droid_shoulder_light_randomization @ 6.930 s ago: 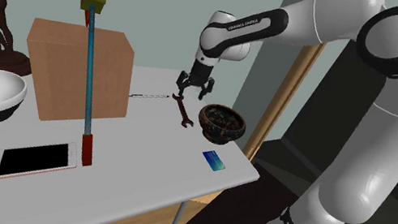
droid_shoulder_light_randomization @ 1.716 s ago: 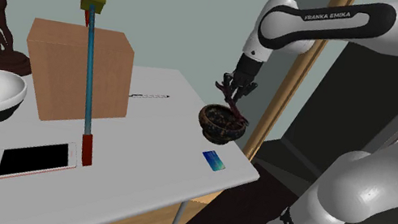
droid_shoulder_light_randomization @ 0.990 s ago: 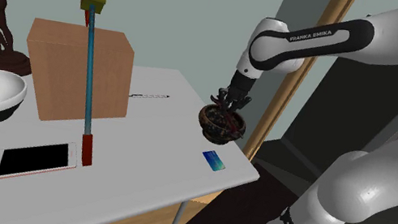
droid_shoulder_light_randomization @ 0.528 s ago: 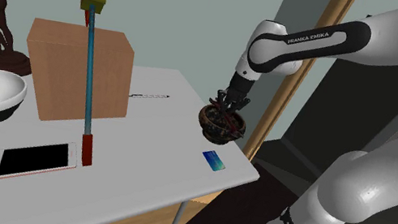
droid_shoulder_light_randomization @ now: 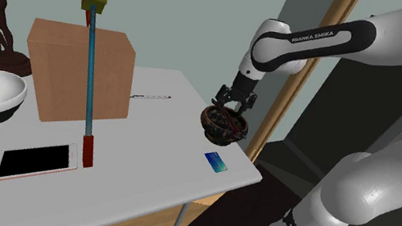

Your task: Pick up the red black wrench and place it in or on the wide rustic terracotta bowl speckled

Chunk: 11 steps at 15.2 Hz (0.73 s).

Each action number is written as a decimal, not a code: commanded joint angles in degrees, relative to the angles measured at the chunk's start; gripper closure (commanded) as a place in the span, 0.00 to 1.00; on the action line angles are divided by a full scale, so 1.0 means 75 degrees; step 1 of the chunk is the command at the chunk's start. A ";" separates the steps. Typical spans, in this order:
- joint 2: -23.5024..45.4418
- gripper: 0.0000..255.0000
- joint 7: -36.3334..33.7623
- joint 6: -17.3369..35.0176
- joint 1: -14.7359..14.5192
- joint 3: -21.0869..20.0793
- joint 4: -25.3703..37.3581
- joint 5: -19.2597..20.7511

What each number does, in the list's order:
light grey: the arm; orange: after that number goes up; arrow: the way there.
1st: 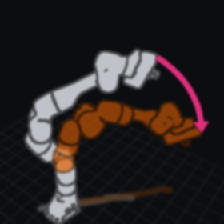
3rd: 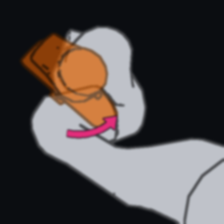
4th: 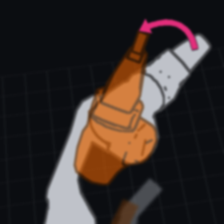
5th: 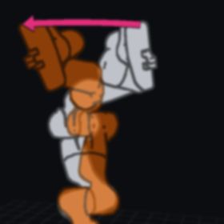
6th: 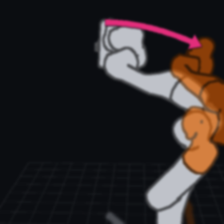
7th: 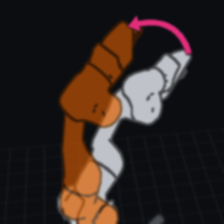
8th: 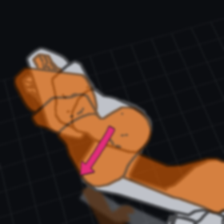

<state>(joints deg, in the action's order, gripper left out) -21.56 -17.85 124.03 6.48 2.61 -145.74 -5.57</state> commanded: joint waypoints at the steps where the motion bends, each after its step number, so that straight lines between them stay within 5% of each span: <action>1: -0.0190 0.00 -0.0042 -0.0434 0.0016 0.0000 0.0238 0.0035; 3: -0.0368 0.00 -0.0062 -0.0937 0.0042 0.0018 0.0563 0.0077; 11: -0.0368 0.00 -0.0062 -0.0937 0.0042 0.0018 0.0563 0.0077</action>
